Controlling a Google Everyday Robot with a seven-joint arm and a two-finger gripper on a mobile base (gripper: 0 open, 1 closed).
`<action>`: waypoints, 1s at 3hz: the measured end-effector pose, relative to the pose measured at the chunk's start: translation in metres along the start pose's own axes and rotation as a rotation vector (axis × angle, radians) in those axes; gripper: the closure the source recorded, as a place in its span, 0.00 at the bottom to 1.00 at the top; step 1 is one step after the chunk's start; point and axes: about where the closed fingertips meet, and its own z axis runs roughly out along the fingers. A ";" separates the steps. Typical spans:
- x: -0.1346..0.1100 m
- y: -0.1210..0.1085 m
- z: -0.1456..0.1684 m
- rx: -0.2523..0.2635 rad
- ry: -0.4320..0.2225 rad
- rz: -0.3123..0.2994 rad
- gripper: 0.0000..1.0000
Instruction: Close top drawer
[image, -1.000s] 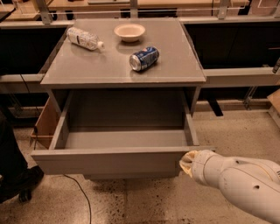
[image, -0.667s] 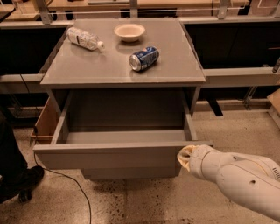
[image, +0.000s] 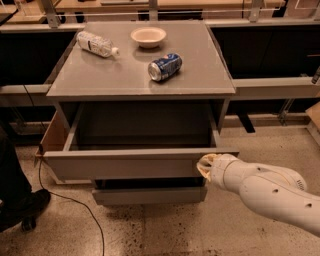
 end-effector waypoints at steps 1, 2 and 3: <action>-0.002 -0.010 0.019 0.012 -0.024 -0.010 1.00; -0.006 -0.030 0.055 0.019 -0.049 -0.011 1.00; -0.006 -0.030 0.055 0.019 -0.049 -0.011 1.00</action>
Offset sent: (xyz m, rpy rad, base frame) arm 0.1023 0.0217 -0.0256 0.0354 -0.0710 0.0505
